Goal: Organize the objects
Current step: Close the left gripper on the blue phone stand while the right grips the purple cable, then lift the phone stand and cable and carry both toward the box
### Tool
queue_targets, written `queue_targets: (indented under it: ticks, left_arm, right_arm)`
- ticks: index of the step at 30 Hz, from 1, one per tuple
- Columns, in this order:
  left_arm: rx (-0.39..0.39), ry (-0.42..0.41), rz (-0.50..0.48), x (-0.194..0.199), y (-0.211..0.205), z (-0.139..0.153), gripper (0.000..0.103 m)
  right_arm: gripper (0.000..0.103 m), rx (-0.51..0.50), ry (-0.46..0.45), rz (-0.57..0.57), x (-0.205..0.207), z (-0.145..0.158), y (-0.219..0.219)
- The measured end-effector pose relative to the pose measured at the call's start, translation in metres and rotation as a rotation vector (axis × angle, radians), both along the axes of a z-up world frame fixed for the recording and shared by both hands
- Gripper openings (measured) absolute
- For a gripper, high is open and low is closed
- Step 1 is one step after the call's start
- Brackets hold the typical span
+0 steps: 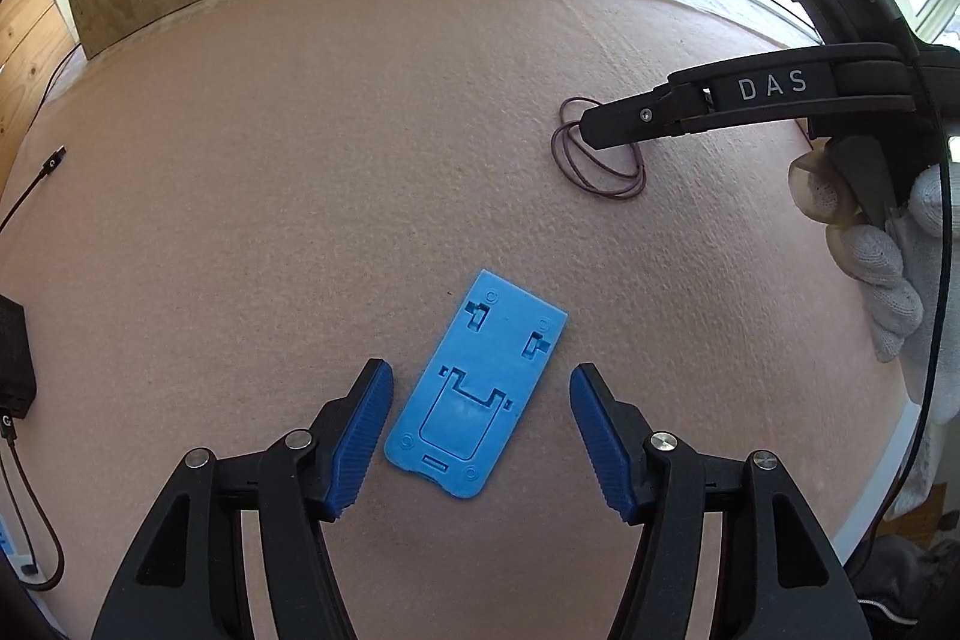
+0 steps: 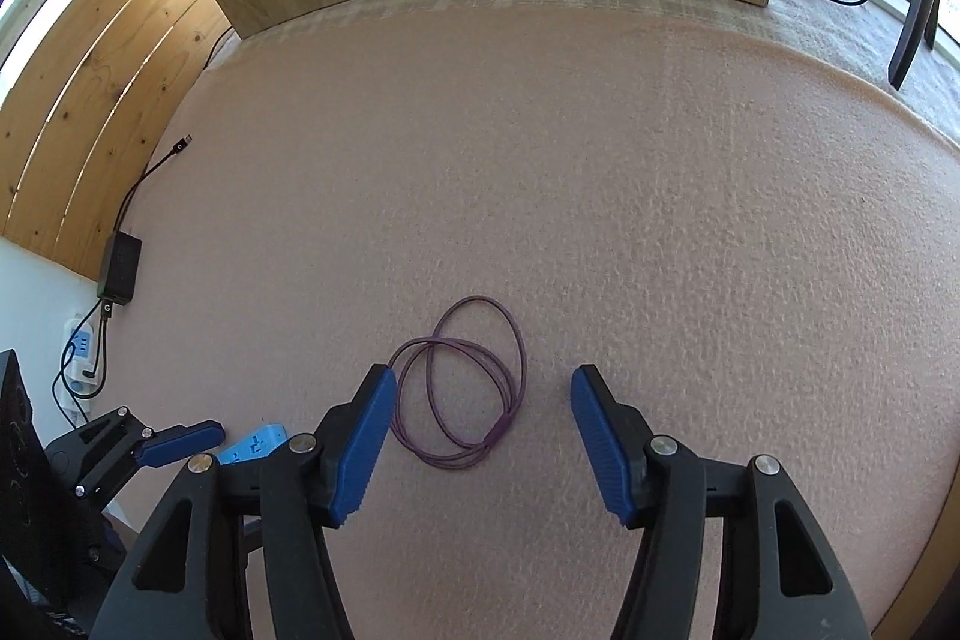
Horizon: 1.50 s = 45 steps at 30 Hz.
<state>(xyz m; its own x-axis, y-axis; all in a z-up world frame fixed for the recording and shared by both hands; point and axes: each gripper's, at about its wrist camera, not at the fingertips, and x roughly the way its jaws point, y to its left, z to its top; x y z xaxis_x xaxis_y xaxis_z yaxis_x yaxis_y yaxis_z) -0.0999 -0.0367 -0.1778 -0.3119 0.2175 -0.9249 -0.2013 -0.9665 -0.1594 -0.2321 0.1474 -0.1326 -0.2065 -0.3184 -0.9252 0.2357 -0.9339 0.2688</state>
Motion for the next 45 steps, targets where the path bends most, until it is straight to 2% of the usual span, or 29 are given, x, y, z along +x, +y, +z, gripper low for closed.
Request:
queue_targets:
  ticks: [3,8,10,14,19,31,38,45]
  left_arm:
    - [0.003,0.007,-0.002,-0.001,0.002,0.001,0.063]
    - [-0.013,0.021,0.004,0.001,0.011,0.002,0.046]
    - [-0.015,0.024,0.012,0.002,0.013,0.002,0.046]
    - [-0.016,0.029,0.032,0.004,0.019,0.003,0.044]
    - [-0.005,0.038,0.059,0.012,0.016,0.002,0.041]
    - [0.056,0.032,0.136,0.039,0.016,0.009,0.04]
    - [0.068,0.058,0.152,0.038,0.013,0.021,0.04]
    - [0.064,0.102,0.122,0.034,0.032,0.045,0.04]
  right_arm:
    - [0.053,0.02,0.001,0.002,-0.002,0.0,-0.004]
    - [0.04,0.048,0.006,0.012,0.001,-0.001,-0.008]
    - [0.036,0.069,0.015,0.026,0.003,0.0,-0.011]
    - [0.019,0.119,0.041,0.06,0.01,-0.001,-0.02]
    - [0.004,0.144,0.063,0.078,0.017,-0.002,-0.02]
    - [0.003,0.09,0.097,0.052,0.046,0.009,0.003]
    - [0.003,0.039,0.143,0.013,0.069,0.036,0.033]
    - [0.003,-0.007,0.2,-0.041,0.096,0.07,0.071]
